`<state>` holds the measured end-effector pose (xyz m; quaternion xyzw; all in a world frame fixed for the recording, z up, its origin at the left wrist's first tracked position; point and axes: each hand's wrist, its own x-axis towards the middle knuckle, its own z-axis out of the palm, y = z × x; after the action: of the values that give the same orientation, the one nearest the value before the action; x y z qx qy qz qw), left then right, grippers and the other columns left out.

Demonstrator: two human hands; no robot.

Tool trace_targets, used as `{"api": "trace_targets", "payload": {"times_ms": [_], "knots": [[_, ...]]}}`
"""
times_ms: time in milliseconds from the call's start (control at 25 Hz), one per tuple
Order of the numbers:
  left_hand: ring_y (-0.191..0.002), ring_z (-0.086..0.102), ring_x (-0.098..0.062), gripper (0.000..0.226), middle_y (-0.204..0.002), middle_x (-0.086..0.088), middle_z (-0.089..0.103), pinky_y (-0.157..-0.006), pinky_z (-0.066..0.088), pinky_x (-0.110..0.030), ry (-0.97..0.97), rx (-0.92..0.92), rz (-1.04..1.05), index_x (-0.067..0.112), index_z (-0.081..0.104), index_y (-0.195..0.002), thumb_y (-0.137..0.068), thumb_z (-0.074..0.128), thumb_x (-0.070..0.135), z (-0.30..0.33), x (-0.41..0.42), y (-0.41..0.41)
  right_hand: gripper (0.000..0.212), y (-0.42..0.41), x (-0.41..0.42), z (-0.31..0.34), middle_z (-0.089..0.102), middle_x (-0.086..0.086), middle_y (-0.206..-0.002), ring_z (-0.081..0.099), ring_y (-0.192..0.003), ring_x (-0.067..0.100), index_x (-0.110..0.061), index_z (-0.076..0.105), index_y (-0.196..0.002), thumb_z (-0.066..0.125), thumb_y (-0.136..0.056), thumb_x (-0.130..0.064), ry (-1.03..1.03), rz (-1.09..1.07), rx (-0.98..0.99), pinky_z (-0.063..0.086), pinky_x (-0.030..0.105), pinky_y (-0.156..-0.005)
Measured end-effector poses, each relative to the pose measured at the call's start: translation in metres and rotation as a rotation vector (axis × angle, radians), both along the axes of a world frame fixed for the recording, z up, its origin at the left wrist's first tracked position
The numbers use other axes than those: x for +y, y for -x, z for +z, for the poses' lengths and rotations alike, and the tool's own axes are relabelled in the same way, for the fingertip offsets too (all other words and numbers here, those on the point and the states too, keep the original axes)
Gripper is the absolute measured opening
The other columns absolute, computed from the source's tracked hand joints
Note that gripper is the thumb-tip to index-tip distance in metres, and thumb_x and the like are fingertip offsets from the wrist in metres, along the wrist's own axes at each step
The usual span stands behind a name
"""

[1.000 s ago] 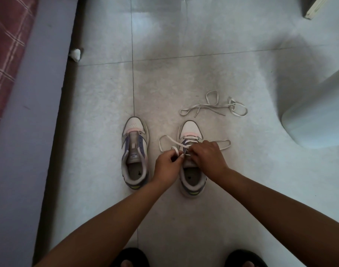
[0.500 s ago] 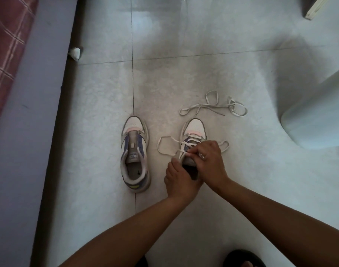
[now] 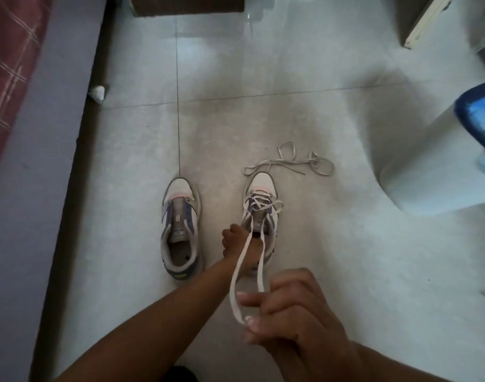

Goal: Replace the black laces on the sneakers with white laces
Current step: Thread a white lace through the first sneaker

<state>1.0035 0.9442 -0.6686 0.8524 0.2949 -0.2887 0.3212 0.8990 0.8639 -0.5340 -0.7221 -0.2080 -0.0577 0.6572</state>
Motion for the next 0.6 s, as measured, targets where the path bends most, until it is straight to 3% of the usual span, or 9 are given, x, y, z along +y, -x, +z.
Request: {"api": "trace_targets", "payload": {"times_ms": [40, 120, 200, 240, 320, 400, 480, 560, 600], "knots": [[-0.118, 0.045, -0.037, 0.044, -0.128, -0.021, 0.047, -0.096, 0.039, -0.039, 0.095, -0.017, 0.06, 0.002, 0.047, -0.126, -0.094, 0.047, 0.032, 0.01, 0.007, -0.001, 0.003, -0.002, -0.001, 0.003, 0.063, -0.003, -0.084, 0.067, -0.076, 0.013, -0.01, 0.059, -0.087, 0.063, -0.087, -0.011, 0.057, -0.073, -0.116, 0.05, 0.021, -0.079], [-0.098, 0.058, -0.041, 0.044, -0.107, -0.028, 0.059, -0.083, 0.047, -0.043, 0.539, -0.032, 0.381, -0.006, 0.051, -0.115, -0.097, 0.038, 0.032, 0.031, 0.022, 0.001, 0.007, -0.009, -0.012, 0.002, 0.064, -0.002, -0.088, 0.066, -0.084, 0.011, -0.015, 0.059, -0.089, 0.065, -0.085, -0.012, 0.14, -0.051, -0.215, 0.048, 0.023, -0.08], [-0.07, 0.065, -0.035, 0.059, -0.082, -0.027, 0.064, -0.067, 0.052, -0.04, 1.014, 0.238, 0.548, -0.011, 0.052, -0.102, -0.097, 0.031, 0.044, 0.065, 0.031, 0.009, 0.01, -0.007, -0.019, -0.005, 0.063, -0.004, -0.095, 0.058, -0.098, 0.005, -0.02, 0.061, -0.093, 0.051, -0.095, -0.017, 0.314, 0.025, -0.289, 0.044, 0.017, -0.092], [-0.06, 0.065, -0.029, 0.06, -0.076, -0.022, 0.064, -0.058, 0.053, -0.035, 1.124, 0.336, 0.516, -0.01, 0.054, -0.099, -0.097, 0.031, 0.046, 0.078, 0.034, 0.012, 0.025, -0.001, -0.021, -0.012, 0.065, -0.004, -0.098, 0.053, -0.104, 0.001, -0.023, 0.064, -0.095, 0.039, -0.1, -0.024, 0.404, 0.076, -0.303, 0.036, 0.012, -0.1], [-0.038, 0.049, -0.012, 0.034, -0.061, -0.007, 0.055, -0.038, 0.04, -0.02, 1.181, 0.306, 0.423, 0.0, 0.055, -0.093, -0.097, 0.038, 0.029, 0.098, 0.036, 0.015, 0.039, 0.003, -0.026, -0.025, 0.066, 0.0, -0.108, 0.052, -0.112, 0.006, -0.02, 0.067, -0.105, 0.03, -0.101, -0.033, 0.499, 0.132, -0.269, 0.031, 0.017, -0.107], [-0.032, 0.034, -0.008, 0.023, -0.051, -0.001, 0.042, -0.035, 0.027, -0.013, 1.049, 0.16, 0.34, 0.006, 0.054, -0.085, -0.097, 0.038, 0.017, 0.109, 0.038, 0.021, 0.033, -0.015, -0.031, -0.037, 0.061, 0.002, -0.121, 0.054, -0.115, 0.012, -0.018, 0.058, -0.121, 0.039, -0.098, -0.033, 0.314, -0.124, 0.065, 0.037, 0.023, -0.103], [-0.033, 0.035, -0.011, 0.027, -0.047, -0.002, 0.041, -0.038, 0.028, -0.016, 0.873, 0.063, 0.08, 0.008, 0.051, -0.078, -0.099, 0.036, 0.017, 0.114, 0.037, 0.04, 0.028, -0.04, -0.029, -0.046, 0.062, 0.008, -0.12, 0.059, -0.105, 0.012, -0.019, 0.055, -0.119, 0.041, -0.099, -0.033, 0.061, -0.409, 0.785, 0.044, 0.028, -0.095], [-0.037, 0.044, -0.011, 0.028, -0.053, -0.004, 0.052, -0.042, 0.036, -0.021, 0.703, 0.088, -0.351, 0.014, 0.05, -0.076, -0.1, 0.036, 0.021, 0.111, 0.037, 0.06, 0.035, -0.059, -0.025, -0.066, 0.068, 0.017, -0.094, 0.064, -0.076, 0.019, -0.007, 0.057, -0.103, 0.037, -0.1, -0.036, -0.244, -0.287, 1.379, 0.05, 0.032, -0.071], [-0.044, 0.052, -0.013, 0.027, -0.063, -0.008, 0.061, -0.048, 0.04, -0.023, 0.605, 0.152, -0.599, 0.016, 0.052, -0.079, -0.1, 0.037, 0.025, 0.11, 0.04, 0.065, 0.039, -0.067, -0.023, -0.073, 0.067, 0.016, -0.083, 0.064, -0.068, 0.02, -0.003, 0.058, -0.097, 0.037, -0.1, -0.036, -0.359, -0.206, 1.503, 0.052, 0.032, -0.064]]}}
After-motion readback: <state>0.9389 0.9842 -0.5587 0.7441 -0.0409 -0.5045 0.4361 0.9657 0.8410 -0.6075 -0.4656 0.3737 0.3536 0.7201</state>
